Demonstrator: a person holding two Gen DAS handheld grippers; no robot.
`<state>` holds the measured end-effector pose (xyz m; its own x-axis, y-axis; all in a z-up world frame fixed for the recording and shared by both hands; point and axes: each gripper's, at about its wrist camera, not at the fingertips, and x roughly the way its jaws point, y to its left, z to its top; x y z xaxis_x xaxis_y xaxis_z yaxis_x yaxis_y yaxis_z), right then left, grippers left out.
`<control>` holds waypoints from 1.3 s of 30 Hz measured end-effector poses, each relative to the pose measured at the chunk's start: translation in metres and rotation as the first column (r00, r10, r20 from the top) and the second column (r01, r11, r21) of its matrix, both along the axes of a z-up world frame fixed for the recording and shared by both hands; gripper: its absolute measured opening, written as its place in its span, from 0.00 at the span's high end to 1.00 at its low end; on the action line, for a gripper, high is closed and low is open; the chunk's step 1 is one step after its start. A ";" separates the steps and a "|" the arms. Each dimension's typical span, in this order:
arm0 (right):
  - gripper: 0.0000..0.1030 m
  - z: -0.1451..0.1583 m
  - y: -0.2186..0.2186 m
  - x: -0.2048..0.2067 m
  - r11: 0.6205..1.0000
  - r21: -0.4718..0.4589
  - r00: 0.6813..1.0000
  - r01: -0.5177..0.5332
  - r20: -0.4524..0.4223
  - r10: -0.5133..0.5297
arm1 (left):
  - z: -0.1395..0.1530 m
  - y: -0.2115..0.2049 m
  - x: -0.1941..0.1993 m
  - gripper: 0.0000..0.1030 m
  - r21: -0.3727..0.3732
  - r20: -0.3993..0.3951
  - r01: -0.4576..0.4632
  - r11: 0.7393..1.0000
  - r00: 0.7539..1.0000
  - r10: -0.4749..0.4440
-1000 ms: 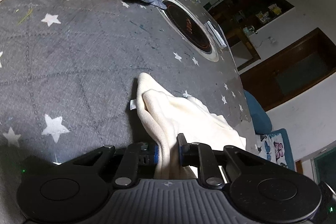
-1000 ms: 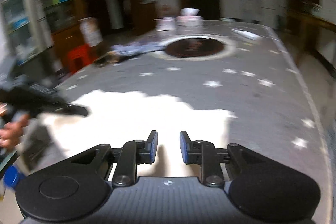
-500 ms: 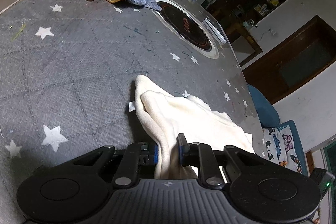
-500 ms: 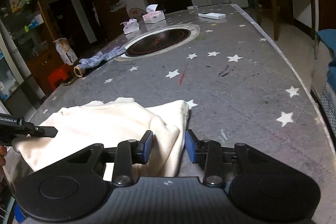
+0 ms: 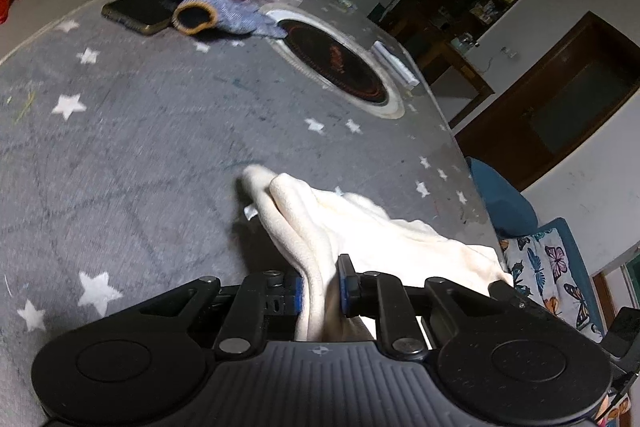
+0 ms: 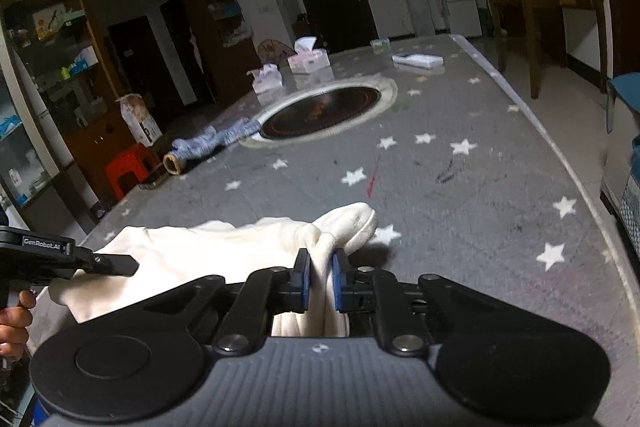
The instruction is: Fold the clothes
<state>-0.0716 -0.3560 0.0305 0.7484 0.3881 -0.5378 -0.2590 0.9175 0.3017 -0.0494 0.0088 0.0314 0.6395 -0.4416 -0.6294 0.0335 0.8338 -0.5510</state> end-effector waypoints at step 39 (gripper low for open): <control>0.91 0.075 -0.070 -0.031 0.981 -0.050 0.961 0.190 0.214 -0.175 | 0.060 -0.123 0.035 0.85 0.103 0.132 0.181 0.978 0.972 -0.194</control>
